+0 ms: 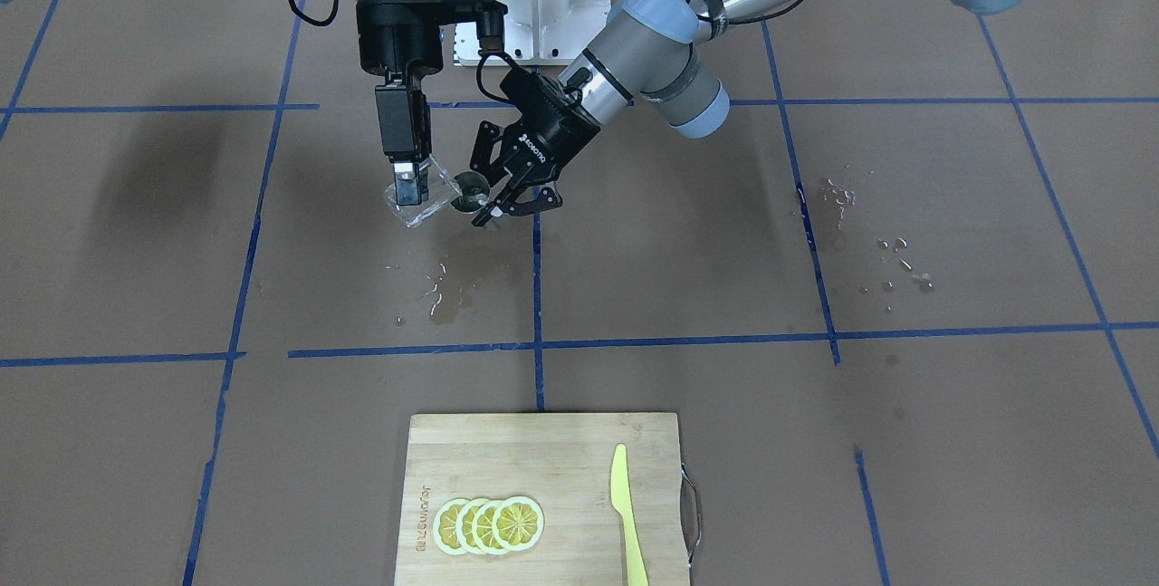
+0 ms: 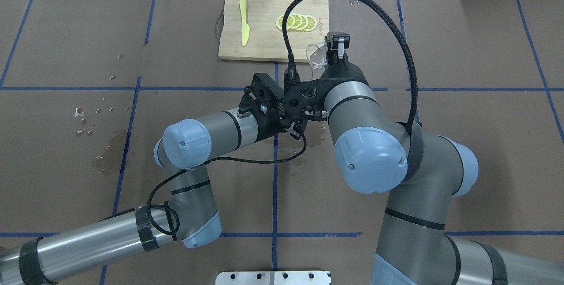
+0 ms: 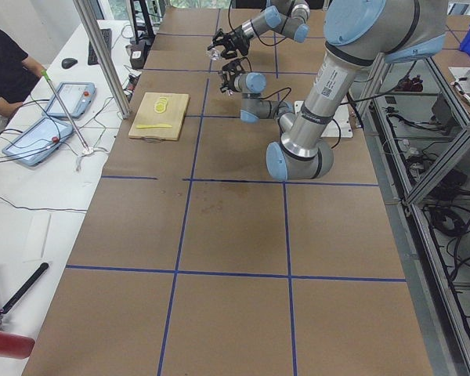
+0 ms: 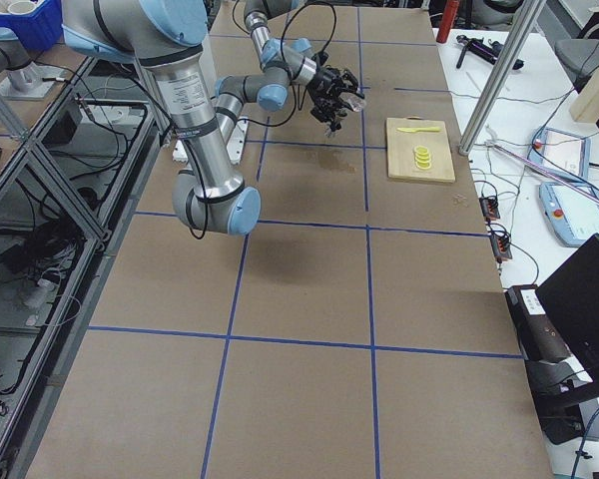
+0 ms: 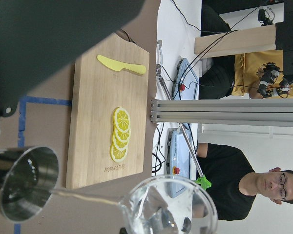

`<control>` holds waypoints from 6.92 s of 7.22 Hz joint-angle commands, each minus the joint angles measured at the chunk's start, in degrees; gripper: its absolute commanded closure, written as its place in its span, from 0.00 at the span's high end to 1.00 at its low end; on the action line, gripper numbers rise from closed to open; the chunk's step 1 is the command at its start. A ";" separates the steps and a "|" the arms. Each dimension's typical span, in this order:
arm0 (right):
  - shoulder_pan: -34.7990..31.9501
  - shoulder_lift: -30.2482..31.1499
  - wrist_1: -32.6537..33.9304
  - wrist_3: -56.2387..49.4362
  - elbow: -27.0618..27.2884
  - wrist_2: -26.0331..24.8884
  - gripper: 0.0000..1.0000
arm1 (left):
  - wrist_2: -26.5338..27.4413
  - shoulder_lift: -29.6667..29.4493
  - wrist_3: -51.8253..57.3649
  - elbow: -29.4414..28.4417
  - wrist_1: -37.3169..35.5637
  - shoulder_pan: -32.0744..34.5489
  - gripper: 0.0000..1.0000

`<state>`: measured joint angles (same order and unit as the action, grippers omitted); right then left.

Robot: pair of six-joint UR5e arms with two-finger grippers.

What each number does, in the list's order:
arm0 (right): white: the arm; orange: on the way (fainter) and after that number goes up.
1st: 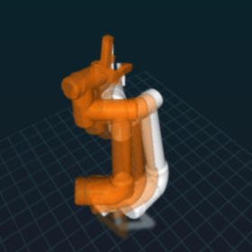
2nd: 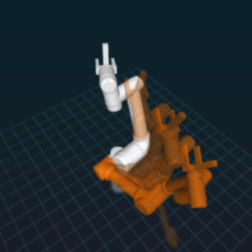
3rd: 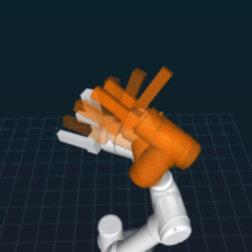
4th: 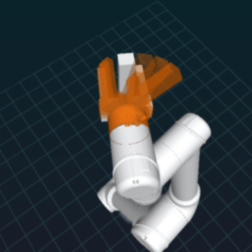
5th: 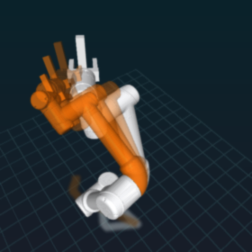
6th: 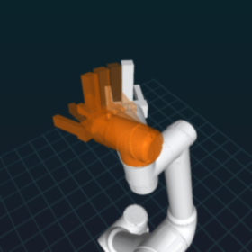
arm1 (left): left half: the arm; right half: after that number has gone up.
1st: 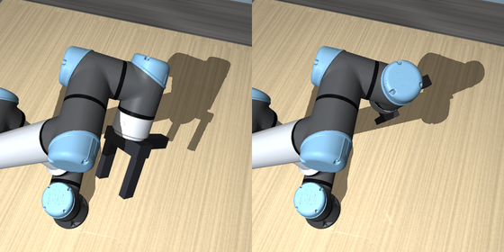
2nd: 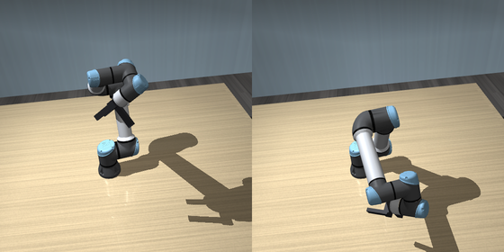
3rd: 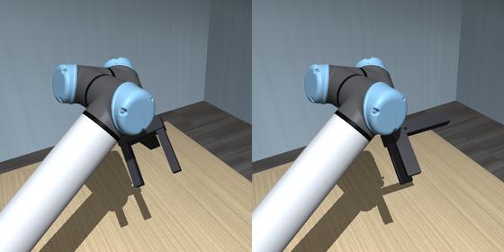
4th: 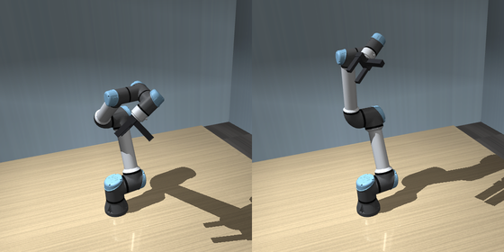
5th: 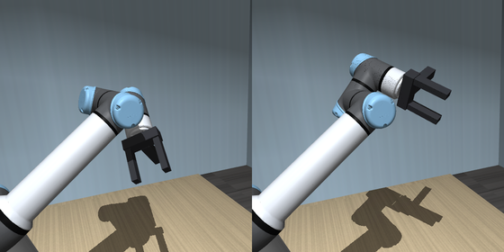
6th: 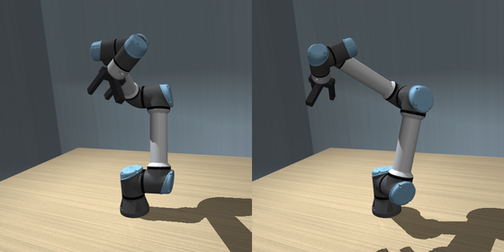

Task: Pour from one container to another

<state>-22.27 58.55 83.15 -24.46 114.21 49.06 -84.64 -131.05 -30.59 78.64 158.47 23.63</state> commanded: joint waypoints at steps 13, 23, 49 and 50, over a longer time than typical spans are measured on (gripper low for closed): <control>-0.49 8.47 -18.57 33.91 -0.22 0.42 0.00 | 0.18 0.62 -0.44 0.47 1.67 0.36 0.00; -2.50 34.52 -28.65 78.07 2.07 4.11 0.00 | 29.75 25.63 -4.22 10.48 0.62 2.91 0.00; -0.14 40.76 -41.05 95.91 -1.88 2.10 0.00 | 44.49 50.27 -35.42 21.30 -3.16 -10.98 1.00; 0.30 40.76 -41.13 96.00 -2.41 1.05 0.00 | 40.73 50.36 -35.25 22.43 -3.16 -10.98 1.00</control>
<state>-22.53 99.32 42.08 71.45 112.27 51.17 -40.33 -81.17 -66.21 99.81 155.29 12.65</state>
